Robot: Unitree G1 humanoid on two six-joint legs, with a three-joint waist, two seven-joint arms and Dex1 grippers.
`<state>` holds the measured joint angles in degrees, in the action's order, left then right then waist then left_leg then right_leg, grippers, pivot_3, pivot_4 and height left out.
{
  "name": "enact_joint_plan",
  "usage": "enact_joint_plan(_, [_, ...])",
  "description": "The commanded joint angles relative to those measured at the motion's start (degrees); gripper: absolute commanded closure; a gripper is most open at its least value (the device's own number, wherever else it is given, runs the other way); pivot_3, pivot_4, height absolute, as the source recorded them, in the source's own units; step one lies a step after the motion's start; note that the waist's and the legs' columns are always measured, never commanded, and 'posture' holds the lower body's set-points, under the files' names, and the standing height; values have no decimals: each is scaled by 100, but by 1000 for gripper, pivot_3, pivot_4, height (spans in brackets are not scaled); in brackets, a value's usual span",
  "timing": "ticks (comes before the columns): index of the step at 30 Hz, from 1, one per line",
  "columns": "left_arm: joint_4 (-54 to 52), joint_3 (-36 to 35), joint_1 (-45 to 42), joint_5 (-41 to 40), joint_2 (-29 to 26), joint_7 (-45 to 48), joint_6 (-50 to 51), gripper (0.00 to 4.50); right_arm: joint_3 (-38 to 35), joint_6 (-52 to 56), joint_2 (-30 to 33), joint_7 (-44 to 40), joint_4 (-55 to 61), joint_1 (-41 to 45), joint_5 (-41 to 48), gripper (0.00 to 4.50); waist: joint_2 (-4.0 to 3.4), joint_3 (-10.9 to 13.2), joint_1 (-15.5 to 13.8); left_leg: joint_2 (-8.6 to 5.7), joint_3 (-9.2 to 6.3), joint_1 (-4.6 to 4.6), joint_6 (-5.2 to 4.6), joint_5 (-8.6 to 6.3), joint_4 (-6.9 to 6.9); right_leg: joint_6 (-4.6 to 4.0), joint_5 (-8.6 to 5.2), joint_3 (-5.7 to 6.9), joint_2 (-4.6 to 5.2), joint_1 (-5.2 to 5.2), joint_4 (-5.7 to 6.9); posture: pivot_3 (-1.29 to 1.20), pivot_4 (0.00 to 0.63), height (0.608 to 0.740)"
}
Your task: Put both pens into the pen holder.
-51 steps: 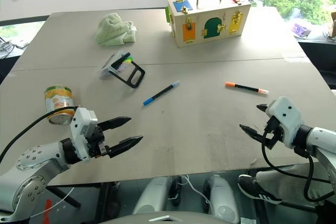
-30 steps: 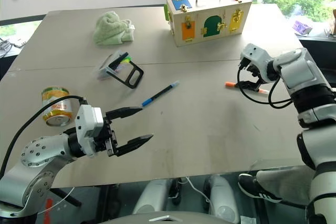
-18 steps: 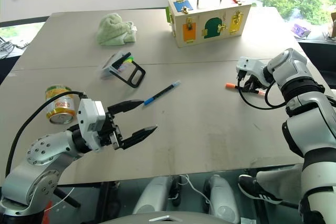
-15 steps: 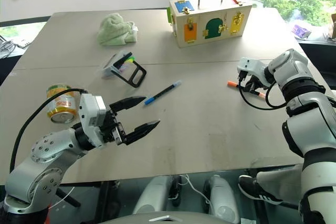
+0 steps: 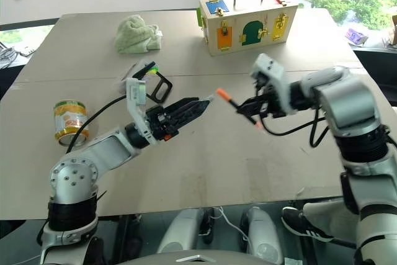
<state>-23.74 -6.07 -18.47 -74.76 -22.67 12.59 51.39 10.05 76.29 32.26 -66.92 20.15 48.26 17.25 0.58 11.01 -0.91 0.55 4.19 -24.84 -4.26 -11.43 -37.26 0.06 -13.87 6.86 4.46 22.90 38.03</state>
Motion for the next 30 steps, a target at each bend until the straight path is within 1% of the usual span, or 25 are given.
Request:
enact_joint_plan(1, [-10,97,-130,-9,126,-7,-5,0,-369,540,-194,660,514,86,293,4362,2,-1,-7,-1,0,0,0,0,-1,0,0,0,0,-1,0,0,150,740])
enact_joint_plan(2, [-9,110,-139,28,133,14,-9,0,-375,593,-229,768,583,85,369,4362,1,-1,-8,-2,-1,1,0,0,-2,0,0,2,0,-4,0,0,150,740])
enact_joint_plan(4, [13,130,-158,42,130,52,16,535,-422,687,-314,947,661,109,540,4500,2,-1,3,-3,-2,1,0,0,-2,-1,1,2,0,-4,0,0,150,740])
enact_joint_plan(6, [-21,167,-131,95,93,124,20,1113,-458,724,-338,1096,686,118,695,4500,1,-1,12,-2,-2,3,0,0,0,-1,0,1,-1,-4,0,0,150,740])
enact_joint_plan(8, [-32,155,-109,103,104,123,7,1889,-484,735,-339,1214,682,127,845,4500,1,-1,21,-2,-1,3,0,0,2,-1,0,0,-2,-2,1,0,150,740])
enact_joint_plan(9, [-38,144,-97,107,114,115,-2,2392,-496,737,-335,1260,679,126,917,4500,1,-1,20,-2,-1,4,0,0,2,-1,0,0,-2,-2,1,0,150,740])
enact_joint_plan(11, [-52,124,-81,143,135,95,-38,3228,-493,711,-299,1354,670,121,1053,4500,1,-1,16,-2,0,3,-1,0,2,-1,0,0,-2,-3,0,0,150,740])
enact_joint_plan(13, [-80,106,-61,159,136,106,-50,4227,-479,680,-265,1426,663,125,1198,4500,1,-1,16,-2,0,3,-1,0,2,-1,0,0,-2,-3,-1,0,150,740])
enact_joint_plan(14, [-99,98,-48,160,131,115,-52,4380,-478,665,-259,1459,661,127,1270,4500,1,-1,12,-2,-1,3,-1,0,2,-1,0,0,-2,-3,-1,0,150,740])
enact_joint_plan(16, [-123,79,-29,176,139,109,-88,4380,-463,598,-243,1516,660,119,1381,4500,1,-1,11,-2,-1,3,-1,0,2,-1,0,0,-2,-3,-1,0,150,740])
enact_joint_plan(18, [-199,25,-20,212,125,103,-170,4380,-385,166,-216,1625,680,53,1311,4500,1,-1,12,-2,-1,3,-1,0,2,-1,0,0,-2,-3,-1,0,150,740])
enact_joint_plan(19, [-250,-32,-56,297,119,59,-278,4380,-525,97,-388,1864,500,70,1242,4500,1,-1,13,-2,-1,2,-1,0,2,-1,0,0,-2,-2,-1,0,150,740])
enact_joint_plan(20, [-310,-67,-121,472,85,23,-407,4458,-615,-205,-389,1867,508,12,1246,4042,1,-1,19,-2,-1,3,-1,0,3,-1,0,0,-2,-3,-2,0,150,740])
enact_joint_plan(21, [-363,-85,-185,659,51,0,-520,4500,-693,-463,-359,1820,558,-53,1287,3494,1,0,13,-2,0,3,-1,0,3,-1,0,0,-2,-2,-1,0,150,740])
enact_joint_plan(22, [-446,-91,-271,953,-17,-4,-677,4500,-785,-719,-304,1761,658,-136,1346,3103,1,0,11,-2,0,3,-1,0,5,0,0,0,-2,-2,-1,0,150,740])
enact_joint_plan(23, [-503,-119,-375,1163,-54,-70,-787,4500,-842,-913,-222,1745,756,-220,1363,2809,3,1,-1,-2,0,2,-1,0,5,0,-1,1,-3,-2,-2,0,150,740])
enact_joint_plan(24, [-543,-202,-529,1242,-58,-204,-853,4500,-854,-1207,-112,1778,845,-332,1263,2298,4,1,-17,-2,-1,1,-1,0,5,0,0,2,-4,-2,-3,0,150,740])
enact_joint_plan(26, [-622,-359,-879,1411,-110,-529,-932,4500,-866,-1708,88,1852,1008,-584,1096,1480,9,3,-44,-4,-1,-3,-2,-1,5,0,0,3,-3,-2,-7,0,150,740])
enact_joint_plan(27, [-690,-397,-1017,1498,-169,-614,-939,4500,-904,-1880,127,1931,1057,-689,1057,874,9,3,-44,-4,0,-3,-4,-2,4,2,-1,1,-3,-3,-9,0,150,740])
enact_joint_plan(28, [-757,-420,-1104,1563,-227,-664,-933,4500,-919,-2033,157,1994,1085,-771,1009,719,9,3,-29,-4,0,-3,-4,-2,4,2,-1,1,-2,-3,-10,0,150,740])
enact_joint_plan(29, [-861,-388,-1186,1809,-347,-711,-961,4500,-907,-2265,220,2078,1109,-890,869,341,10,4,-18,-4,1,-2,-4,-2,5,8,-4,0,-2,-3,-9,0,150,740])
enact_joint_plan(30, [-1024,-222,-1260,2360,-627,-716,-1056,4500,-989,-2471,201,2169,1121,-1052,822,84,10,4,-13,-3,1,-1,-4,-2,6,9,-5,-1,-2,-3,-9,0,150,740])
